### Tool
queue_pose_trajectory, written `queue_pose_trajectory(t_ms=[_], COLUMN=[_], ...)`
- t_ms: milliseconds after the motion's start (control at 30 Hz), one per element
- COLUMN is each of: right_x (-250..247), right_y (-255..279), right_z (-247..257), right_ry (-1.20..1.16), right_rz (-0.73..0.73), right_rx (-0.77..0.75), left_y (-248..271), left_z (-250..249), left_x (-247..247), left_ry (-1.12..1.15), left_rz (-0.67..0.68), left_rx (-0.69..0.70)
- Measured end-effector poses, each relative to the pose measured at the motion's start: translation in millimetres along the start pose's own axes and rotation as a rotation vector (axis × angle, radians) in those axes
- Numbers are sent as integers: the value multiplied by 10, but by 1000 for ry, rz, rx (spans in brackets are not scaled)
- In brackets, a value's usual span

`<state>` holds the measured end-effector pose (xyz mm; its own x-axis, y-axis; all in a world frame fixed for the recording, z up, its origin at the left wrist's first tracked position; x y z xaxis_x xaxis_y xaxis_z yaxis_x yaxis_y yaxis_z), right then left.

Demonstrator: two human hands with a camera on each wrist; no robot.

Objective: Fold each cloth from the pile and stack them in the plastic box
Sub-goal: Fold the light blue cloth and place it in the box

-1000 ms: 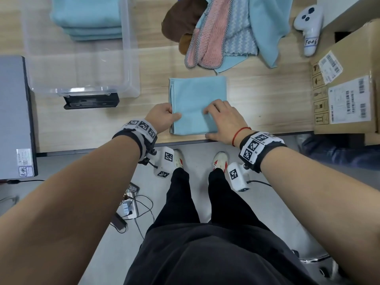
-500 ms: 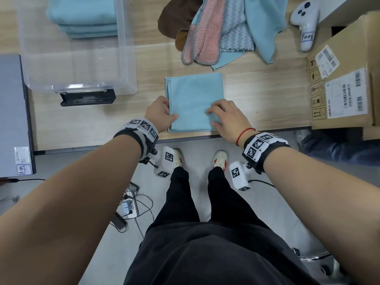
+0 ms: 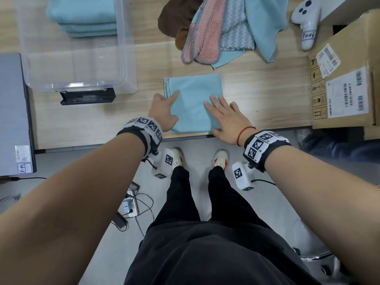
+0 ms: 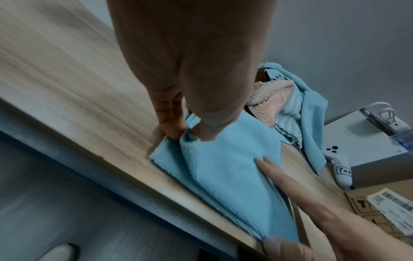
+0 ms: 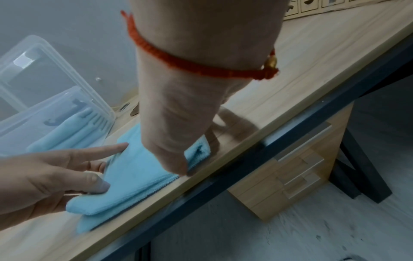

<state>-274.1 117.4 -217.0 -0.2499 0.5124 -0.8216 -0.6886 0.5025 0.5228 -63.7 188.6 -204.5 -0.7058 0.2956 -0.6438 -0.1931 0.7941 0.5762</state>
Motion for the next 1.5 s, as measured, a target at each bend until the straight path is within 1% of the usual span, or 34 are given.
queue_pose_trajectory(t_ms=[67,133,200,233,300,367,400,467,533,567,633,700,800,867,933,1000,1100,1200,1267,1367,1500], right_x=[-5,-10,6,17,31,23,14,-23,-99,-136,-202,-283,-384,-445,-498,-540,-599,-645,-660,-684,-677], right_y=[6,23,42,59,104,161,182,214,244,250,235,196,117,38,-34,-95,-183,-254,-281,-320,-380], right_z=[-19,-22,-5,10,57,98,111,126,123,109,61,-4,-75,-121,-175,-215,-233,-245,-260,-270,-274], right_ry=[26,86,126,136,129,81,51,-5,-51,-76,-130,-179,-227,-267,-316,-370,-418,-468,-498,-509,-460], right_rz=[33,41,28,12,-53,-109,-123,-151,-231,-245,-214,-212,-213,-192,-166,-134,-110,-107,-94,-73,-31], right_rx=[-4,-15,-15,-10,-3,-9,-12,-28,-63,-55,16,89,165,203,232,253,272,269,272,288,344], left_y=[-29,-58,-37,-12,49,107,122,133,134,150,181,188,160,131,85,44,-5,-46,-85,-133,-231], left_z=[1,13,41,47,-7,-124,-184,-253,-252,-247,-244,-270,-272,-222,-145,-79,-35,-7,33,81,70], left_x=[-19,-55,-106,-128,-161,-164,-152,-94,-3,26,32,-22,-111,-162,-188,-193,-200,-212,-207,-199,-195], left_ry=[-11,-3,20,21,-7,-5,12,36,-10,-52,-121,-174,-237,-217,-121,-39,47,239,370,484,536], left_rz=[44,46,-9,-47,-111,-156,-158,-105,13,78,164,226,300,284,231,221,215,143,87,34,-4], left_rx=[-41,-70,-78,-54,60,226,292,344,315,302,298,292,244,202,138,86,93,83,6,-131,-226])
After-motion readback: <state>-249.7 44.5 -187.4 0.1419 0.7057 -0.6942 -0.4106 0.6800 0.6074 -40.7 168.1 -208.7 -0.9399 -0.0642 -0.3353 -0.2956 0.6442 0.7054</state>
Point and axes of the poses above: each hand's wrist, its own y-axis away from the middle knuckle, its own x-axis out of the palm, z = x × y, the point moved 4 cm from there along -y, towards the middle knuckle, and after that the axes turned 4 degrees about x, right-handed, at the moved point
